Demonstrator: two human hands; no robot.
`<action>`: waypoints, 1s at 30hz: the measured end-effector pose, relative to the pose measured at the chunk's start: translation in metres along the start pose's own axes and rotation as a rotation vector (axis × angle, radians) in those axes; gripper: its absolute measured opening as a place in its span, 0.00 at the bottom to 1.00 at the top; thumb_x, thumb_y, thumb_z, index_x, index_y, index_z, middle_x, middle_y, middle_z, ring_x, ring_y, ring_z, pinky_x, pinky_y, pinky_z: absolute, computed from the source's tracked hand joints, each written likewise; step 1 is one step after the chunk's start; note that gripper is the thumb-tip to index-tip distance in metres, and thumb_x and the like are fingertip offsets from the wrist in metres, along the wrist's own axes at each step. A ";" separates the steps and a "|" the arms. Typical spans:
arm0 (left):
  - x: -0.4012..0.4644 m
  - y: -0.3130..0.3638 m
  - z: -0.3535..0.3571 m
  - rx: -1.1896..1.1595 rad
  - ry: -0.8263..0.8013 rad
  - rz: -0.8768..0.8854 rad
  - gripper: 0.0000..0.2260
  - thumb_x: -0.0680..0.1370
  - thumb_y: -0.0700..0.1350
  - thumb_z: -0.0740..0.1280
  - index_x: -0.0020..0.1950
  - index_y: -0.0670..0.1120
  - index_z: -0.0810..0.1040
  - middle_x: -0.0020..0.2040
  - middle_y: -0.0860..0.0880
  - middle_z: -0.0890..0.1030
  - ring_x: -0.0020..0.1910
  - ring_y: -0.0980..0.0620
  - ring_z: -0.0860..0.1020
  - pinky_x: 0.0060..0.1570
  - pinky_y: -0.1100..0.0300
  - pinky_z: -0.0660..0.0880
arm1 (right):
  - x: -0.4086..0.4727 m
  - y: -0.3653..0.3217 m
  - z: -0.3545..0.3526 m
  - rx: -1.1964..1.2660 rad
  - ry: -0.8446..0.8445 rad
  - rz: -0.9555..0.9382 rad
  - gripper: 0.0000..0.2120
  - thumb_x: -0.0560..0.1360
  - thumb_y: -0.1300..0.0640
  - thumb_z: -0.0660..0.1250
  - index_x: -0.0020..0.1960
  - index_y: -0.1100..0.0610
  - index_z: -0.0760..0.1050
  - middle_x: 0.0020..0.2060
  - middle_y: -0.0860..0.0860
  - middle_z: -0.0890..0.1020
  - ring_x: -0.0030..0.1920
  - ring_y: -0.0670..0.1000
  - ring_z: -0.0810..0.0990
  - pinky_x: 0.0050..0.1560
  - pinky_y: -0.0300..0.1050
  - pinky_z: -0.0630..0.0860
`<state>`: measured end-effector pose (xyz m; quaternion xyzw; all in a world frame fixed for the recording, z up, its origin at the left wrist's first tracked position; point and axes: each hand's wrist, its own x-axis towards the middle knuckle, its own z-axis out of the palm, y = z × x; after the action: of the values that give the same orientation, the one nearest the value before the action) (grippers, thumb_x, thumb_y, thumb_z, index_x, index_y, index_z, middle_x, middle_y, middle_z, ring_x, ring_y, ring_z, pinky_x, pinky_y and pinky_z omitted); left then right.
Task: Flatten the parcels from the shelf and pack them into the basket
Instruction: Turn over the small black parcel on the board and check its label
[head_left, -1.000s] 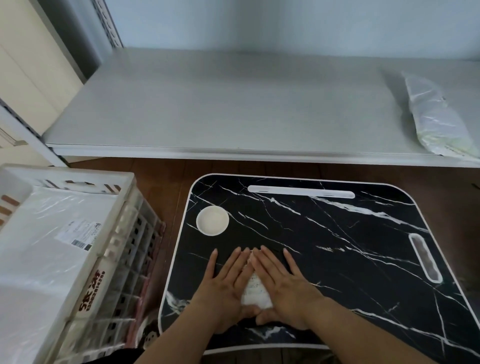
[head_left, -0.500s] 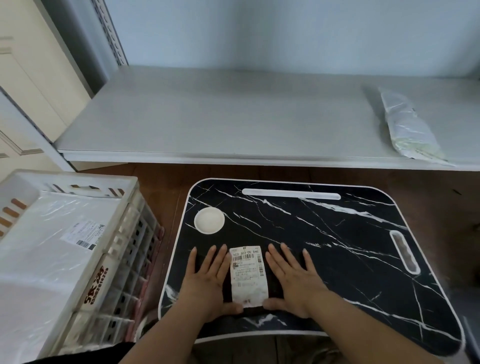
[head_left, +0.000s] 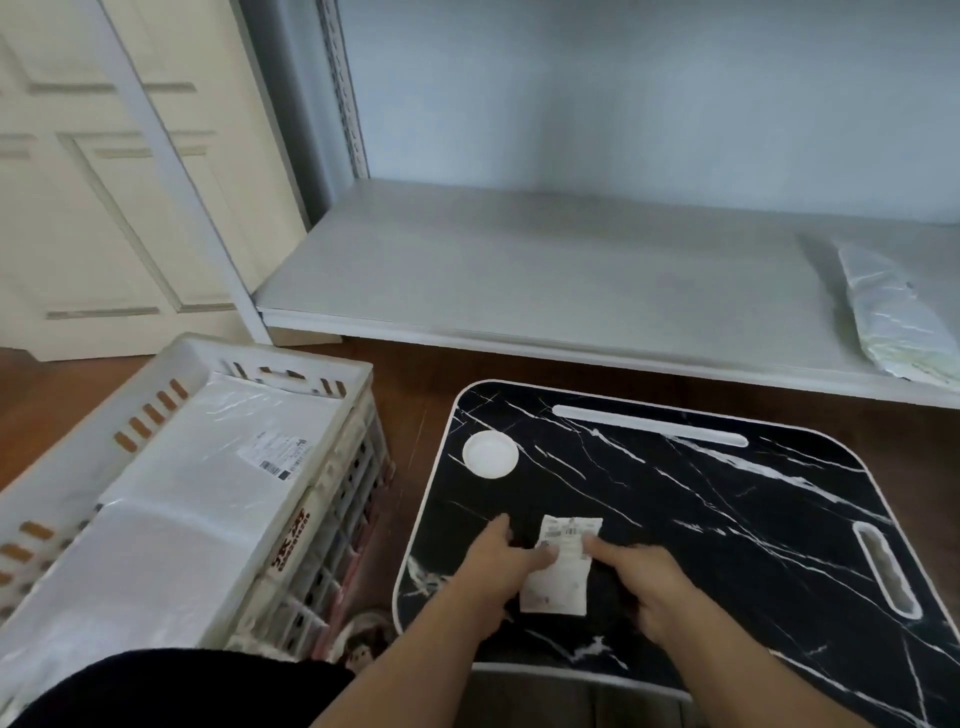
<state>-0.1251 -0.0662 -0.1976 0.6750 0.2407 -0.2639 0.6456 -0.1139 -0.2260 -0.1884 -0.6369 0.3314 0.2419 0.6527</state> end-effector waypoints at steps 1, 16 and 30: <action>0.001 0.001 -0.007 -0.074 -0.002 -0.013 0.43 0.65 0.47 0.79 0.75 0.44 0.63 0.72 0.44 0.70 0.65 0.46 0.74 0.65 0.49 0.72 | -0.005 -0.007 0.004 -0.005 -0.028 -0.024 0.07 0.72 0.67 0.72 0.49 0.67 0.80 0.41 0.64 0.84 0.43 0.62 0.83 0.45 0.56 0.80; -0.030 0.097 -0.150 -0.055 0.108 0.243 0.12 0.75 0.39 0.71 0.58 0.43 0.79 0.56 0.46 0.83 0.53 0.49 0.82 0.55 0.51 0.79 | -0.049 -0.111 0.149 -0.145 -0.298 -0.412 0.08 0.71 0.67 0.72 0.48 0.58 0.80 0.42 0.54 0.85 0.44 0.56 0.84 0.42 0.51 0.80; -0.020 0.045 -0.316 -0.271 0.460 0.222 0.07 0.76 0.43 0.71 0.52 0.48 0.77 0.50 0.48 0.83 0.47 0.49 0.82 0.49 0.53 0.81 | -0.036 -0.100 0.316 -0.895 -0.286 -0.717 0.24 0.76 0.52 0.69 0.69 0.55 0.69 0.63 0.51 0.76 0.61 0.53 0.76 0.53 0.43 0.72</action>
<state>-0.0960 0.2472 -0.1423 0.6471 0.3386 0.0031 0.6831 -0.0245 0.0838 -0.1049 -0.8836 -0.1304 0.2061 0.3996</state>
